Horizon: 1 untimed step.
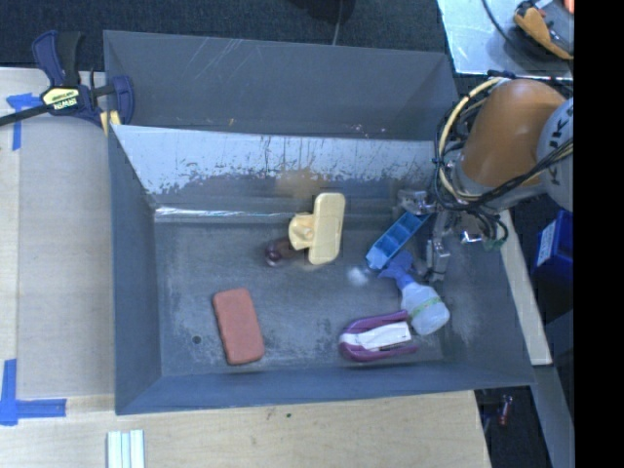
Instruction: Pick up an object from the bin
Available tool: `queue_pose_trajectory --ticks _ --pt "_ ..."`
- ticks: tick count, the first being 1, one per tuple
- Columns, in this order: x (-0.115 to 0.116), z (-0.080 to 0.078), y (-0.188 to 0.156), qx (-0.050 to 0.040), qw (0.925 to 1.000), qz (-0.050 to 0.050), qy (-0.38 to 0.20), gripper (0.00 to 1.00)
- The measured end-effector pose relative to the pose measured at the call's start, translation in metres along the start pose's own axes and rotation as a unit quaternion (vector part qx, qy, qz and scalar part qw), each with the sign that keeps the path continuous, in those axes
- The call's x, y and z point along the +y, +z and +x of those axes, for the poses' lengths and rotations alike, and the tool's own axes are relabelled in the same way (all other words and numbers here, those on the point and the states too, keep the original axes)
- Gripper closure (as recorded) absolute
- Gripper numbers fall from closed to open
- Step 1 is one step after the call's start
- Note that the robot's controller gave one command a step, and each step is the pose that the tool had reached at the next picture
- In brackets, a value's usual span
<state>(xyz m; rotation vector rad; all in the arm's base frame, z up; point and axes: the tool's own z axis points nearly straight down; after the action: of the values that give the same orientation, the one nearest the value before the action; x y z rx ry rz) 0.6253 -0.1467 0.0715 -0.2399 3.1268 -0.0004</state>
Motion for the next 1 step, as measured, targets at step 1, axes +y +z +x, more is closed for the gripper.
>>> queue_pose_trajectory --ticks 1 --pt "0.0116 -0.0045 -0.0002 -0.0012 0.9988 0.001 -0.048 0.00"
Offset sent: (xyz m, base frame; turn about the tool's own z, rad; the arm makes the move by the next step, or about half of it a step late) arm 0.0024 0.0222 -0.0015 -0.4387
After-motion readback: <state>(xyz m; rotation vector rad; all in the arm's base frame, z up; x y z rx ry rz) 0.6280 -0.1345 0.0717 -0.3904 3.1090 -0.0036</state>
